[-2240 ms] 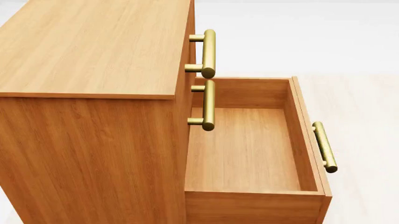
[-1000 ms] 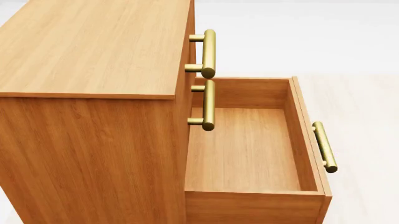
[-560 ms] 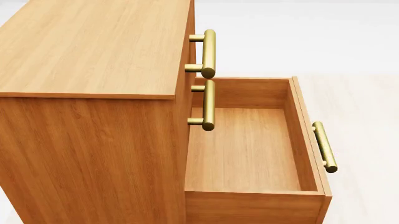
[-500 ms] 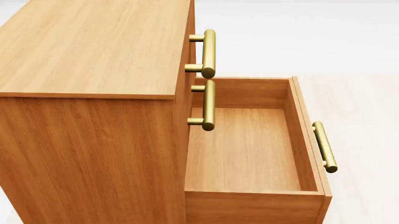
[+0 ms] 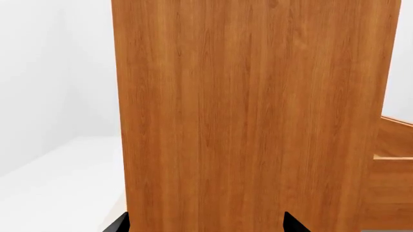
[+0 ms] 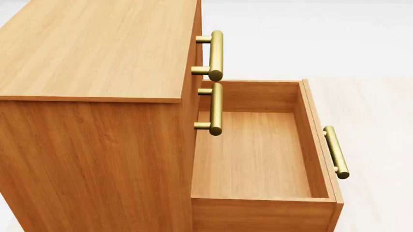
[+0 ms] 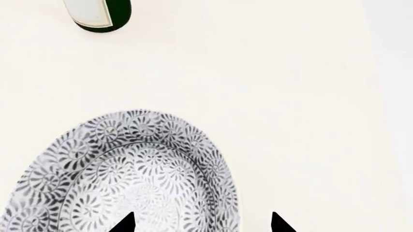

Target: Put the bowl in the bottom drawer of the cabinet and close it.

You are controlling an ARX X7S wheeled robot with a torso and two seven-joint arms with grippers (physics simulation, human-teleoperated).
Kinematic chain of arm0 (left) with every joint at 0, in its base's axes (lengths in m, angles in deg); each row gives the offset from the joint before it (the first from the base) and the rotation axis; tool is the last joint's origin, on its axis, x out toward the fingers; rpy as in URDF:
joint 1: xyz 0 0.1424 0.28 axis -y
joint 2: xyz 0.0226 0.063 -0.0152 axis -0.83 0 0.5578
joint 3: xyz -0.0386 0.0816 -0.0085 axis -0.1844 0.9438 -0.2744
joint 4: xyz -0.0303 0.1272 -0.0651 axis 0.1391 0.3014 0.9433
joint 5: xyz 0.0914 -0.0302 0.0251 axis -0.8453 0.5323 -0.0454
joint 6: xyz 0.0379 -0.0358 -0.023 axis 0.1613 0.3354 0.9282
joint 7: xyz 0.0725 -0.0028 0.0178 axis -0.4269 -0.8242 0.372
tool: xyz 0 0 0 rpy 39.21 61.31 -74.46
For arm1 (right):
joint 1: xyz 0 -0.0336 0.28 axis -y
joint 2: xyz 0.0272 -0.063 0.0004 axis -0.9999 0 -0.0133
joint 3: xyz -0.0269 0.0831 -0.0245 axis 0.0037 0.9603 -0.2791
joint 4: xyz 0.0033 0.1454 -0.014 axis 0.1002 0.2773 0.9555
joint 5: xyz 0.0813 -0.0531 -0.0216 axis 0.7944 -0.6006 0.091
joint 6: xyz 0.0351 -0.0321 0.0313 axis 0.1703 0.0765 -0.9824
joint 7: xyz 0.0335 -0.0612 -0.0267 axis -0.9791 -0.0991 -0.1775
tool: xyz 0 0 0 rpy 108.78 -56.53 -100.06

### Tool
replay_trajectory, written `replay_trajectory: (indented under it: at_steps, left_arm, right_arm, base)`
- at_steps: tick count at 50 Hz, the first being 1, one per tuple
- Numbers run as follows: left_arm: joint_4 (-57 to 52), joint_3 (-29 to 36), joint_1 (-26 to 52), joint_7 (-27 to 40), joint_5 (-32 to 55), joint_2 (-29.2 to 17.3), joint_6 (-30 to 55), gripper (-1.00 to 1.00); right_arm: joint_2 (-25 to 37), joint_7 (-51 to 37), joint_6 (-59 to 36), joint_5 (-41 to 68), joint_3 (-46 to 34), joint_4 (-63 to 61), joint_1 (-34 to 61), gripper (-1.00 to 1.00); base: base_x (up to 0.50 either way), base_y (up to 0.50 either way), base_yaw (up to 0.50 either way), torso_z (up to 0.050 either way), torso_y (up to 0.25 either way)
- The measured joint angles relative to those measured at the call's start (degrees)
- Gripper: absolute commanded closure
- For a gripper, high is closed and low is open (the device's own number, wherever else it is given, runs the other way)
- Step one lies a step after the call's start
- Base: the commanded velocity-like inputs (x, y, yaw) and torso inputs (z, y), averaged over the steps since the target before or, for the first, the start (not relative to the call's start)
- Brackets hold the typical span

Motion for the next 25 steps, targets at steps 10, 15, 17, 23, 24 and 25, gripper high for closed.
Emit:
replay_trajectory:
  at_steps: [10, 15, 17, 23, 24, 25]
  left_arm:
    - [-0.19, 0.10, 0.01, 0.17, 0.10, -0.16, 0.11, -1.00]
    - [-0.39, 0.16, -0.04, 0.29, 0.10, -0.24, 0.21, -1.00]
    - [-0.49, 0.18, -0.06, 0.34, 0.10, -0.27, 0.27, -1.00]
    - [-0.50, 0.26, -0.07, 0.44, 0.09, -0.33, 0.21, -1.00]
    - [-0.50, 0.27, -0.08, 0.46, 0.10, -0.34, 0.21, -1.00]
    - [-0.52, 0.28, -0.08, 0.48, 0.10, -0.36, 0.21, -1.00]
  right_arm:
    - [0.05, -0.59, 1.29, -0.05, 0.26, 1.34, 0.44, -1.00]
    - [0.12, -0.72, 1.81, -0.05, 0.39, 2.06, 0.58, -1.00]
    - [0.14, -0.78, 2.01, -0.02, 0.51, 2.42, 0.62, -1.00]
    - [0.30, -0.68, 2.31, 0.01, 1.38, 4.29, 0.65, -1.00]
    - [0.33, -0.61, 2.35, 0.03, 1.54, 4.68, 0.65, -1.00]
    - [0.36, -0.50, 2.35, 0.06, 1.65, 5.04, 0.65, -1.00]
  base:
    - [0.00, 0.00, 0.00, 0.000, 0.000]
    - [0.00, 0.00, 0.00, -0.002, 0.000]
    - [0.00, 0.00, 0.00, 0.000, 0.000]
    - [0.00, 0.00, 0.00, 0.000, 0.000]
    - [0.00, 0.00, 0.00, 0.000, 0.000]
    - [0.00, 0.00, 0.00, 0.000, 0.000]
